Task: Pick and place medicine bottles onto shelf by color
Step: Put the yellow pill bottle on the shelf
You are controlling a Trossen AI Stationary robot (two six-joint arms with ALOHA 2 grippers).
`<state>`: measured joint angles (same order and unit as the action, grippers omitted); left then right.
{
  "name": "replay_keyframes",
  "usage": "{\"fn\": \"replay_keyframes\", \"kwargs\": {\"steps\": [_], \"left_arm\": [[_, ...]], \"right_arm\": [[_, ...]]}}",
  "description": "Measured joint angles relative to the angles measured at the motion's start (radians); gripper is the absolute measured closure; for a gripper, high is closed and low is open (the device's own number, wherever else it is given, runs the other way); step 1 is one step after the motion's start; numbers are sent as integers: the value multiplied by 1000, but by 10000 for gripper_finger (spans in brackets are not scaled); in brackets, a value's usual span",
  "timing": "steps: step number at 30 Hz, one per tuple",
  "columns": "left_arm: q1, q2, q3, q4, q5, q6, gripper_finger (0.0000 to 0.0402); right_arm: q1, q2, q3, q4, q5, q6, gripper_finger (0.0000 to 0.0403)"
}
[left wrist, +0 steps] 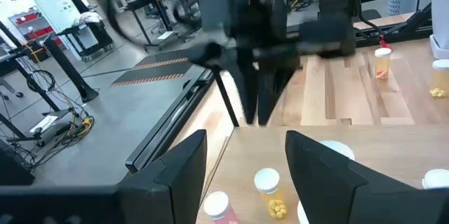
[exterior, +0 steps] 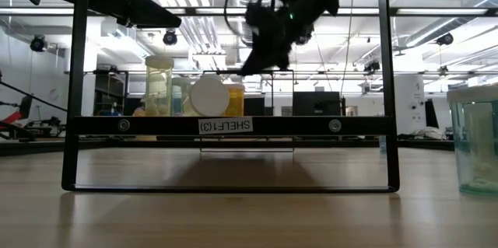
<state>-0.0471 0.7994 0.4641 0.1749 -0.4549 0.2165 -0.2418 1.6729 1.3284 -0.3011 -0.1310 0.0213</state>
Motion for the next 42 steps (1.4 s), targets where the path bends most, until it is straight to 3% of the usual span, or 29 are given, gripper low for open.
{"fn": "replay_keyframes", "kwargs": {"steps": [3,14,28,32,35,42], "left_arm": [[0,0,0,0,0,0,223],[0,0,0,0,0,0,223],[0,0,-5,1,0,0,223],[7,7,4,57,23,-1,229],[37,42,79,10,120,-26,257],[181,231,312,-347,389,-52,390]], "right_arm": [[2,39,-4,3,-3,24,386],[-1,139,71,0,-61,73,394],[-8,113,75,-34,-64,58,394],[-7,65,122,-168,-46,11,394],[4,3,139,-226,7,1,394],[58,-165,105,-273,26,-84,394]]}}
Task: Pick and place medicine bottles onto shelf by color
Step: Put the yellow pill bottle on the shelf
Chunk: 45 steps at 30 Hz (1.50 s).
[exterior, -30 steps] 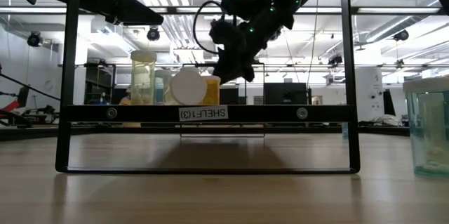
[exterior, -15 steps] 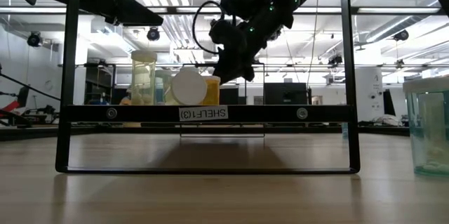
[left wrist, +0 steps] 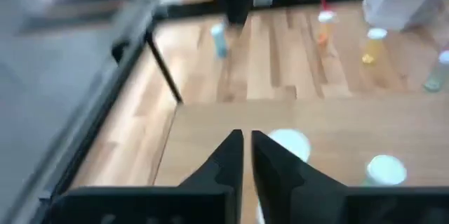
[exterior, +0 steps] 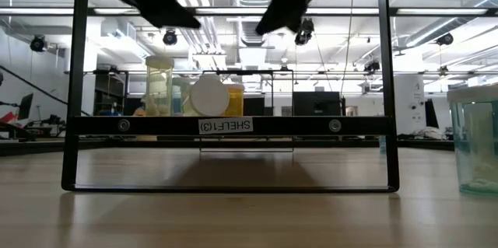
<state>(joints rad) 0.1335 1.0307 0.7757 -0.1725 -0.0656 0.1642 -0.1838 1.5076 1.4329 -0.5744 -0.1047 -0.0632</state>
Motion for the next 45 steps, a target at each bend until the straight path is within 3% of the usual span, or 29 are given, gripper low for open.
{"fn": "replay_keyframes", "kwargs": {"steps": [4,7,12,19,45], "left_arm": [[99,135,88,-58,185,-1,399],[125,237,139,-74,244,0,401],[127,364,192,-137,241,4,401],[128,424,193,-150,133,25,401],[127,398,189,-202,76,23,401]], "right_arm": [[0,-98,-59,-26,7,-12,394],[1,-175,-114,-13,7,5,394],[0,-261,-192,54,41,10,394],[0,-296,-249,84,61,2,394],[0,-296,-286,93,63,38,394]]}}
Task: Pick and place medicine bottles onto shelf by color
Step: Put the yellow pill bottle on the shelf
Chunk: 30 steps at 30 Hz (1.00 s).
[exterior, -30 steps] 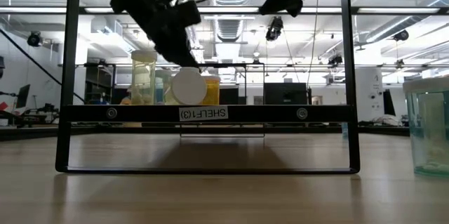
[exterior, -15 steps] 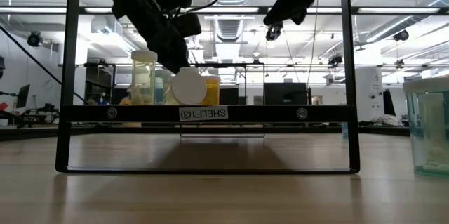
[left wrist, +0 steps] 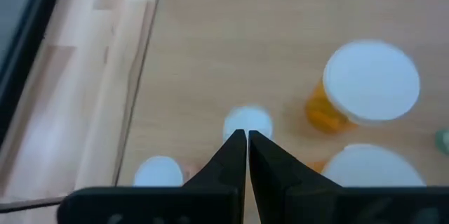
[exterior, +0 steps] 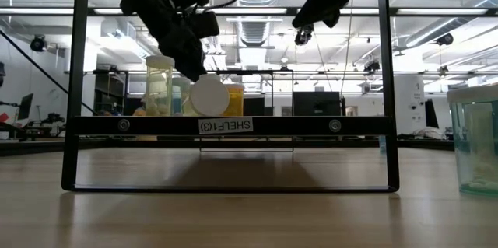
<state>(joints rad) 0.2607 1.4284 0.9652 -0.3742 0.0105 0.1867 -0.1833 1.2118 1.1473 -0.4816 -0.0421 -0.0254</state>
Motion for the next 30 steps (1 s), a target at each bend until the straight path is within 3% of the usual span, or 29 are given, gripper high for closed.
{"fn": "replay_keyframes", "kwargs": {"steps": [19,30], "left_arm": [[0,11,-60,190,6,-8,401],[0,9,-95,189,8,-40,401]], "right_arm": [[0,0,-1,-6,0,0,394],[0,0,-1,-7,0,7,394]]}}
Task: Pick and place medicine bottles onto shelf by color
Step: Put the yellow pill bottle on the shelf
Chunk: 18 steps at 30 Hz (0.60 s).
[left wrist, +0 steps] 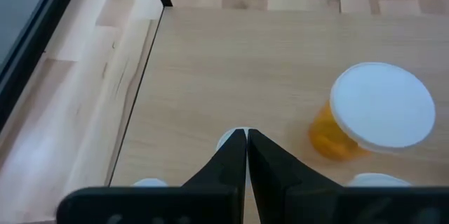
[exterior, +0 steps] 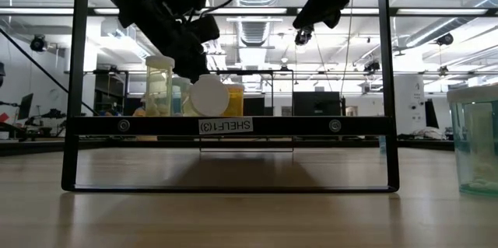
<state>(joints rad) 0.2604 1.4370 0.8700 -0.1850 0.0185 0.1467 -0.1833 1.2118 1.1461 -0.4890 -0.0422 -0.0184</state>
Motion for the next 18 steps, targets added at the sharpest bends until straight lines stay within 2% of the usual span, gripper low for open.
{"fn": "replay_keyframes", "kwargs": {"steps": [12,18], "left_arm": [[0,-47,11,-132,-24,-9,401],[0,-61,12,-145,-45,-2,401]], "right_arm": [[0,0,0,-5,0,4,394],[0,0,0,-6,0,7,394]]}}
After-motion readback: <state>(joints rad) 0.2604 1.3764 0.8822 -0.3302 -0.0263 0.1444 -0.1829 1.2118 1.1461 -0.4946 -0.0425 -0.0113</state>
